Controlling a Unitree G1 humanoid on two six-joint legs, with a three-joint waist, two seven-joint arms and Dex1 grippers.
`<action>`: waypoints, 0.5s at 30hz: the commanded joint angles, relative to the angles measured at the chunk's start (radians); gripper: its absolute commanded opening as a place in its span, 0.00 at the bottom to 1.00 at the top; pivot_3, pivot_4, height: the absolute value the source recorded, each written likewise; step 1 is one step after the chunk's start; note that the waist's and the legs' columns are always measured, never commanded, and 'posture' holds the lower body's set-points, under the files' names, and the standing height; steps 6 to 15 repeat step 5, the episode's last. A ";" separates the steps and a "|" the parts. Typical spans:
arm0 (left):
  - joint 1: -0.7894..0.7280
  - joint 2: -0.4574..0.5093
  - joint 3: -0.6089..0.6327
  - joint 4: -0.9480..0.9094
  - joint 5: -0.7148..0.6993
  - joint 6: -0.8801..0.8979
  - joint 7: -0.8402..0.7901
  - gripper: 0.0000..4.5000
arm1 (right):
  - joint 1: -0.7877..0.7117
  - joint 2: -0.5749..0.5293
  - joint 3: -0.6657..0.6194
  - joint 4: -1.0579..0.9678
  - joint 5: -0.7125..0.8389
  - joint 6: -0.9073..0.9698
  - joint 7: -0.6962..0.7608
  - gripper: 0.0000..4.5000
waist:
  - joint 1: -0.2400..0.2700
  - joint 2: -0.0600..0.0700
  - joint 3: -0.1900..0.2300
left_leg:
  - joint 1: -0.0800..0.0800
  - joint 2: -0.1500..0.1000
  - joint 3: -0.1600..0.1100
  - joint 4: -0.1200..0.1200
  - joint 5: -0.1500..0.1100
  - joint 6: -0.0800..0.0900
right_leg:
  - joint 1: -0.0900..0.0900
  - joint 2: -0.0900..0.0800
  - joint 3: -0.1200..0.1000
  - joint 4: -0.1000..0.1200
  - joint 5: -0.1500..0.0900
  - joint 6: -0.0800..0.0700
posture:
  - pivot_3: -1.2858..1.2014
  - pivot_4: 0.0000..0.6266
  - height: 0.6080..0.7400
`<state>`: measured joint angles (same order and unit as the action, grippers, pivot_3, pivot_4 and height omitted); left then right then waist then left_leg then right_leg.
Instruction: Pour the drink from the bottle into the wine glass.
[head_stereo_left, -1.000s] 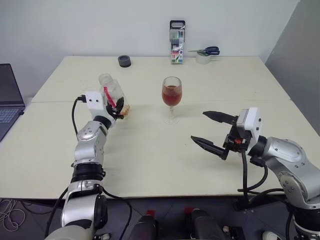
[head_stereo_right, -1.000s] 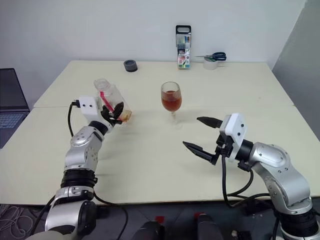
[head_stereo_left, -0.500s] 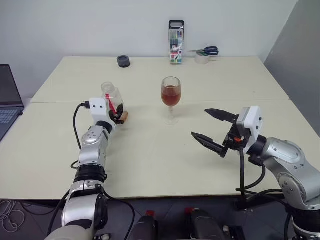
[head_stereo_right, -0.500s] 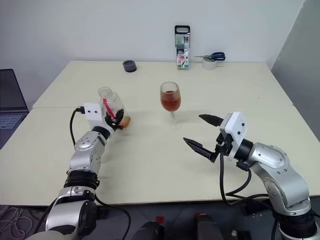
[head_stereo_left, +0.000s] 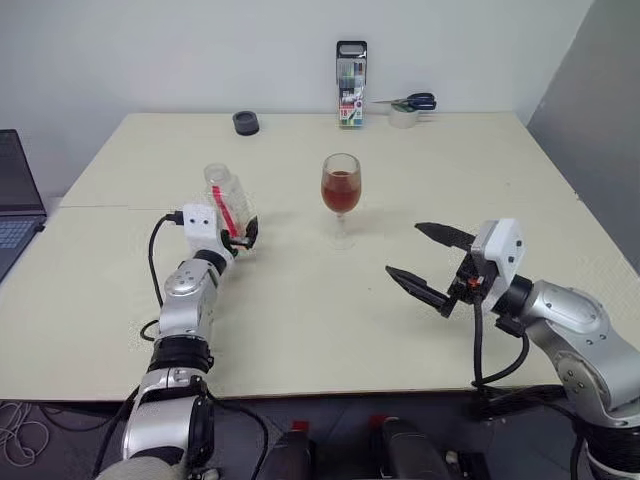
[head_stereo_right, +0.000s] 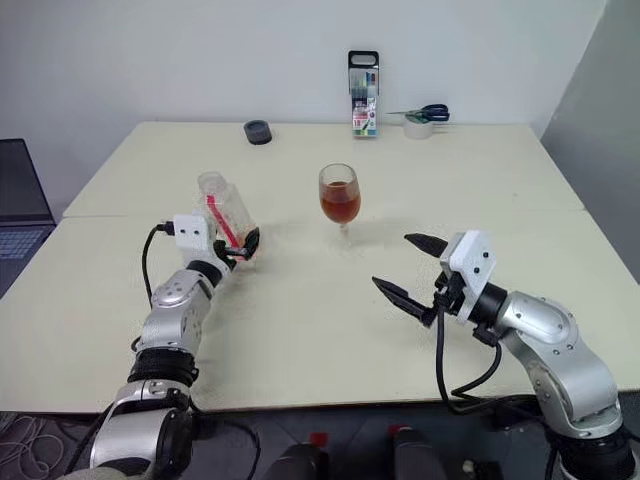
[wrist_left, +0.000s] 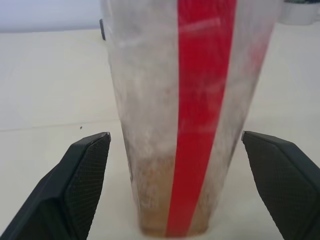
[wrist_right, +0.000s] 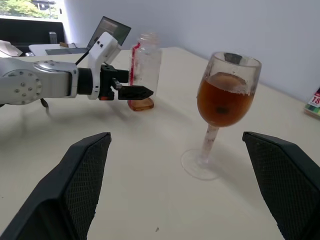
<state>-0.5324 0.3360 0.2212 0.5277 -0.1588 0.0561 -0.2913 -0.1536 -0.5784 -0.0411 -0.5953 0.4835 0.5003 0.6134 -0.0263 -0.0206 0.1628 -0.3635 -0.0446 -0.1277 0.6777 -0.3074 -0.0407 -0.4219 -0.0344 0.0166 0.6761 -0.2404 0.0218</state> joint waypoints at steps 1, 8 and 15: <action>0.076 0.010 0.000 -0.156 -0.008 0.060 0.010 0.99 | 0.047 0.027 -0.073 -0.058 -0.003 0.052 -0.111 1.00 | 0.001 0.000 0.000 | 0.000 0.000 0.000 0.000 0.000 0.000 | 0.000 0.000 0.000 0.000 0.000 0.000 | 0.52 0.24 1.00; 0.204 0.016 -0.009 -0.363 0.007 0.162 0.032 0.99 | 0.094 0.107 -0.123 -0.109 -0.019 0.132 -0.291 1.00 | 0.000 0.000 0.000 | 0.000 0.000 0.000 0.000 0.000 0.000 | 0.000 0.000 0.001 0.000 0.000 0.000 | 0.52 0.24 1.00; 0.204 0.016 -0.009 -0.363 0.007 0.162 0.032 0.99 | 0.094 0.107 -0.123 -0.109 -0.019 0.132 -0.291 1.00 | 0.000 0.000 0.000 | 0.000 0.000 0.000 0.000 0.000 0.000 | 0.000 0.000 0.001 0.000 0.000 0.000 | 0.52 0.24 1.00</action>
